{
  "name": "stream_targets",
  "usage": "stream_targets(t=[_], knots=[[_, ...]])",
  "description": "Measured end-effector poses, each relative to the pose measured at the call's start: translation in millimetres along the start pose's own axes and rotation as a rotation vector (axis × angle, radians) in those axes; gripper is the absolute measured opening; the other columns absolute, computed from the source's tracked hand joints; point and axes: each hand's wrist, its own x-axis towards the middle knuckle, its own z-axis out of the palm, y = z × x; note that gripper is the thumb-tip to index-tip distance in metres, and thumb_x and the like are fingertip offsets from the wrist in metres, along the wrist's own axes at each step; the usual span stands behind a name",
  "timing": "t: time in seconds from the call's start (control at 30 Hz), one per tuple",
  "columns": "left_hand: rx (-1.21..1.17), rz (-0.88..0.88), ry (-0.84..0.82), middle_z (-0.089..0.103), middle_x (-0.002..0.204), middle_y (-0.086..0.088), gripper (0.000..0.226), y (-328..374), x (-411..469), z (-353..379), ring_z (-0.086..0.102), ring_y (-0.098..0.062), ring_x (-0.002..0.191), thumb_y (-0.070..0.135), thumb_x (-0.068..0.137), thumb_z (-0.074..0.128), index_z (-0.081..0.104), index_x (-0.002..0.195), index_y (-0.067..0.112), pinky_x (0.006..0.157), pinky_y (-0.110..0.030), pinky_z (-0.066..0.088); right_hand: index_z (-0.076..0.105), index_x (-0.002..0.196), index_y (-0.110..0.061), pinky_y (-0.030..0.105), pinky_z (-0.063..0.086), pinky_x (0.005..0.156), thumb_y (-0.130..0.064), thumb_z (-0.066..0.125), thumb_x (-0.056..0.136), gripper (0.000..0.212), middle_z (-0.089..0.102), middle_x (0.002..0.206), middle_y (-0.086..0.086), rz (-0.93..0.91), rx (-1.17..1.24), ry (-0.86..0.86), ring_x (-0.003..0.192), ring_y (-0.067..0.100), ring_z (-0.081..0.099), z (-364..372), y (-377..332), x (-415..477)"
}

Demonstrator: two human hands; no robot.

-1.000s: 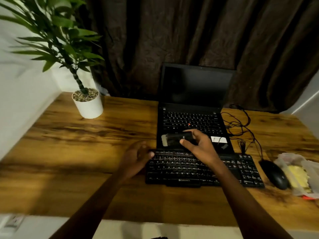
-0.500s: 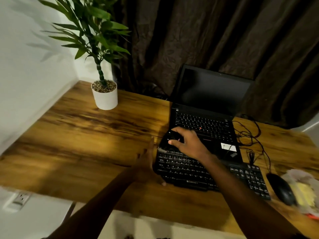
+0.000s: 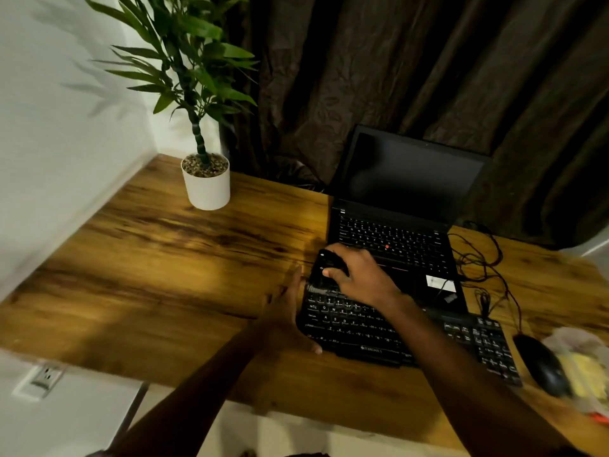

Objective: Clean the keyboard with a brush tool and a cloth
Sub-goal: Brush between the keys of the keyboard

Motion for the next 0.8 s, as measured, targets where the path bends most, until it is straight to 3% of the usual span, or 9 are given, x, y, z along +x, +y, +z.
stream_targets(t=[0.07,0.23,0.4,0.6,0.8], knots=[[-0.013,0.057,0.005,0.018,0.163,-0.004,0.165,6,-3,-5,0.011,-0.031,0.150,0.064,0.038,0.092,-0.040,0.138,0.048,0.117,-0.055,0.000,0.053,0.132,-0.026,0.038,0.058,0.081,-0.024,0.067,0.092,0.042,0.066,0.110,0.002,0.009,-0.058,-0.031,0.094,0.014,0.065,-6,4,0],[0.015,0.016,0.007,0.018,0.162,-0.006,0.164,13,-7,-10,0.012,-0.031,0.150,0.057,0.042,0.094,-0.030,0.147,0.039,0.117,-0.053,0.002,0.054,0.129,-0.021,0.041,0.057,0.084,-0.022,0.067,0.091,0.041,0.065,0.113,0.007,-0.012,-0.153,-0.033,0.101,0.021,0.063,-6,-1,4],[0.007,0.021,0.006,0.024,0.160,-0.005,0.164,8,-7,-8,0.016,-0.030,0.147,0.065,0.035,0.090,-0.041,0.133,0.053,0.116,-0.051,0.007,0.054,0.129,-0.019,0.038,0.058,0.080,-0.021,0.067,0.092,0.039,0.066,0.111,0.007,-0.025,-0.052,0.014,0.098,0.020,0.064,6,-9,6],[-0.040,0.066,0.022,0.025,0.160,-0.002,0.164,4,-7,-8,0.018,-0.031,0.146,0.068,0.033,0.088,-0.027,0.147,0.046,0.115,-0.052,0.010,0.052,0.134,-0.022,0.039,0.052,0.091,-0.018,0.068,0.091,0.046,0.063,0.120,0.008,0.001,-0.148,-0.004,0.111,0.022,0.059,-10,7,-2],[-0.020,0.087,0.019,0.025,0.161,0.001,0.160,8,-8,-9,0.016,-0.028,0.147,0.060,0.044,0.093,-0.030,0.145,0.042,0.115,-0.047,0.006,0.056,0.127,-0.015,0.034,0.054,0.083,-0.011,0.068,0.090,0.040,0.065,0.110,0.008,-0.020,-0.023,0.067,0.101,0.020,0.062,7,-6,-1]])
